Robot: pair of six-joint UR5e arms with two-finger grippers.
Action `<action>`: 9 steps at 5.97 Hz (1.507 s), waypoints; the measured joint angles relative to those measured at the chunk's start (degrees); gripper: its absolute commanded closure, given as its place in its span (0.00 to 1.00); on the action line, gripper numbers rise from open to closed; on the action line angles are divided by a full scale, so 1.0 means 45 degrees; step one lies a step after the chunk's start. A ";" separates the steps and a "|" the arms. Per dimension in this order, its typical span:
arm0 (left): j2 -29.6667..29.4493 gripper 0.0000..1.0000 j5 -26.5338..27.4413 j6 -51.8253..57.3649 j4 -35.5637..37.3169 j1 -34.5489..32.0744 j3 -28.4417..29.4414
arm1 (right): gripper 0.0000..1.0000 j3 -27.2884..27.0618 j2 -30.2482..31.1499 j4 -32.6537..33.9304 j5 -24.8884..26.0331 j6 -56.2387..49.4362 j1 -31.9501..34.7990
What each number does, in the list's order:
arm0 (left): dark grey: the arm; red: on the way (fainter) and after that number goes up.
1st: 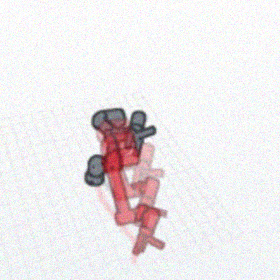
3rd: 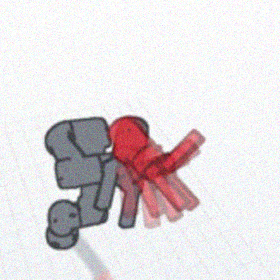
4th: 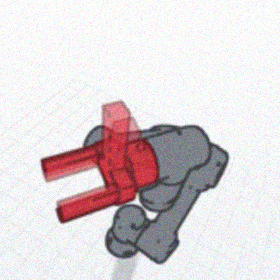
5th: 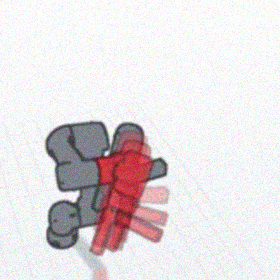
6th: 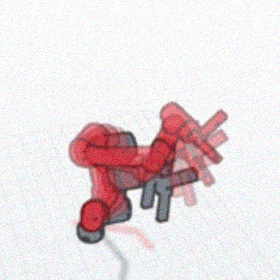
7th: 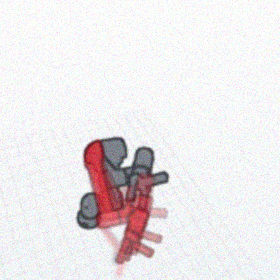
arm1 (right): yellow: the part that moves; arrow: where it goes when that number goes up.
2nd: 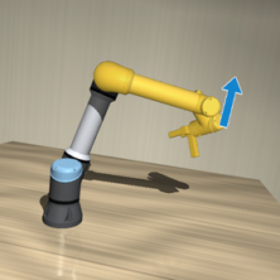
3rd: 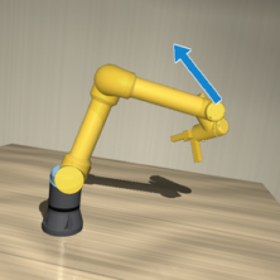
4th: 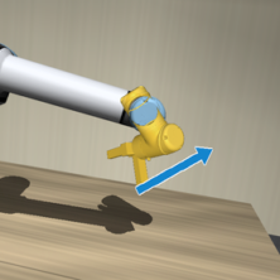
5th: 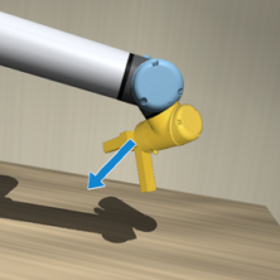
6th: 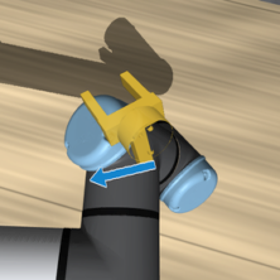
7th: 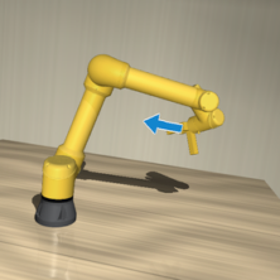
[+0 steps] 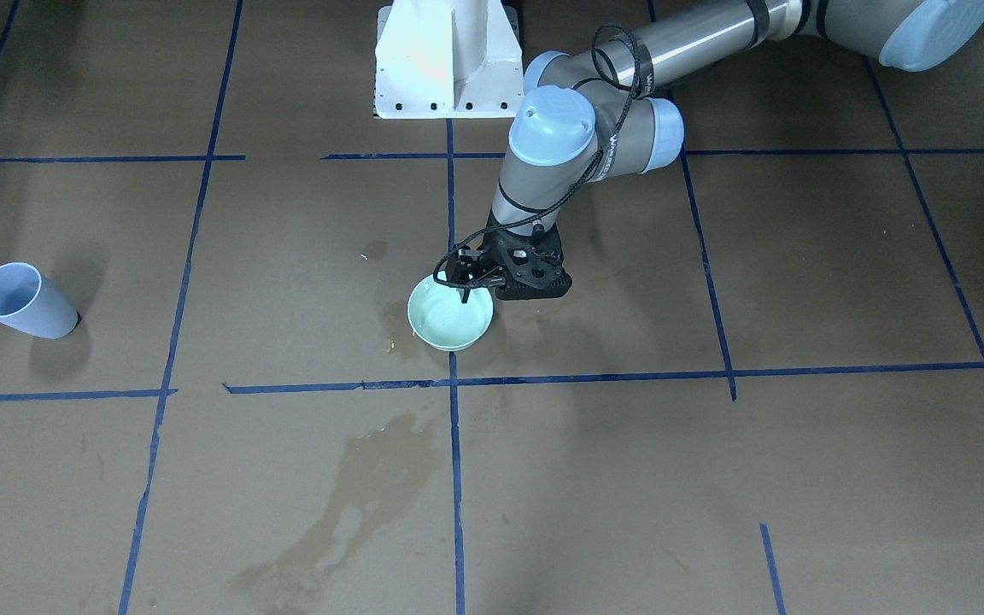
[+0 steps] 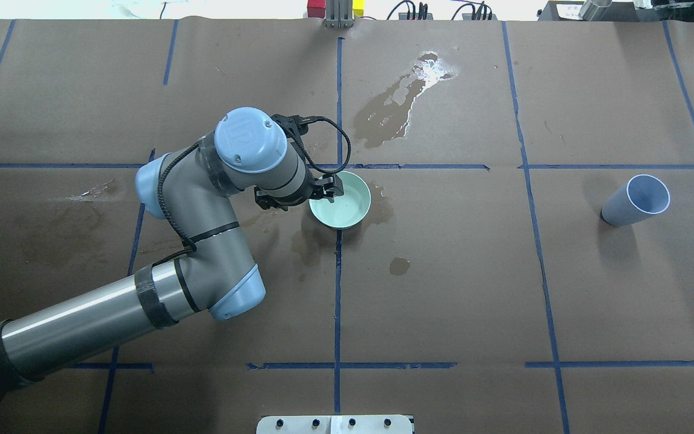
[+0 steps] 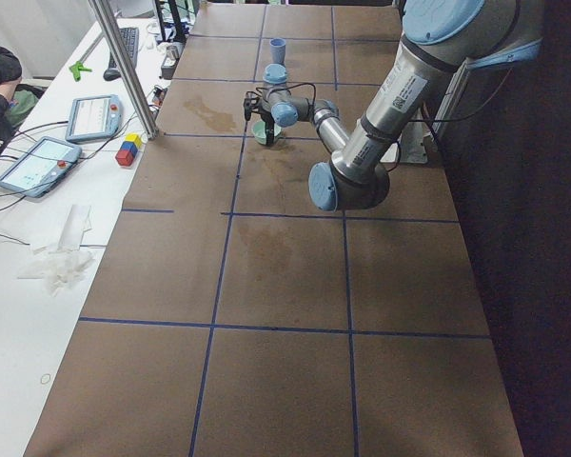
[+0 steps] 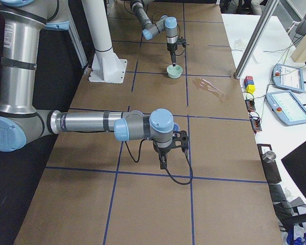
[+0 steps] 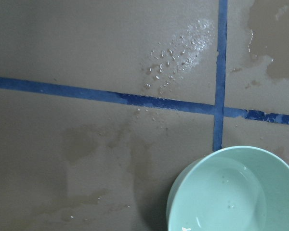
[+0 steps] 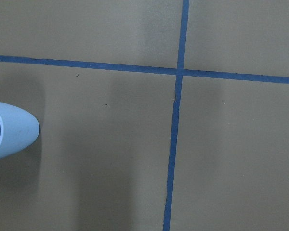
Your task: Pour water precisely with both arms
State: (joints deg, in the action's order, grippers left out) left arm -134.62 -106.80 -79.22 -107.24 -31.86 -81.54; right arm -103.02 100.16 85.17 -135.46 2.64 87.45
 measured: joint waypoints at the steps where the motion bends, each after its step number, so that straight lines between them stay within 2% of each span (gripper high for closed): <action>1: -0.0239 0.72 0.0031 -0.0241 -0.0005 0.0103 0.0408 | 0.00 0.0002 0.0006 -0.0006 0.0004 0.0000 0.0000; 2: -0.0344 0.92 0.0040 -0.0336 -0.0012 0.0172 0.0636 | 0.00 0.0000 0.0006 -0.0015 0.0005 0.0000 0.0000; 3: -0.0383 0.97 0.0037 -0.0357 -0.0016 0.0194 0.0716 | 0.00 -0.0010 0.0007 -0.0019 0.0005 0.0000 0.0000; 6: -0.0361 1.00 -0.0055 -0.0201 -0.0155 -0.0040 0.0629 | 0.00 -0.0030 -0.0004 -0.0021 0.0011 0.0000 -0.0005; 7: -0.0233 1.00 -0.0523 -0.0123 -0.0336 -0.0495 0.0418 | 0.00 -0.0023 -0.0021 -0.0021 0.0020 0.0028 -0.0013; 9: 0.1155 1.00 -0.2594 0.1336 -0.0381 -0.2252 -0.0899 | 0.00 -0.0010 -0.0031 -0.0020 0.0019 0.0136 -0.0018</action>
State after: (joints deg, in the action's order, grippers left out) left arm -129.42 -118.48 -73.21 -108.95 -41.99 -85.58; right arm -103.06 100.02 85.08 -135.38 3.25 87.37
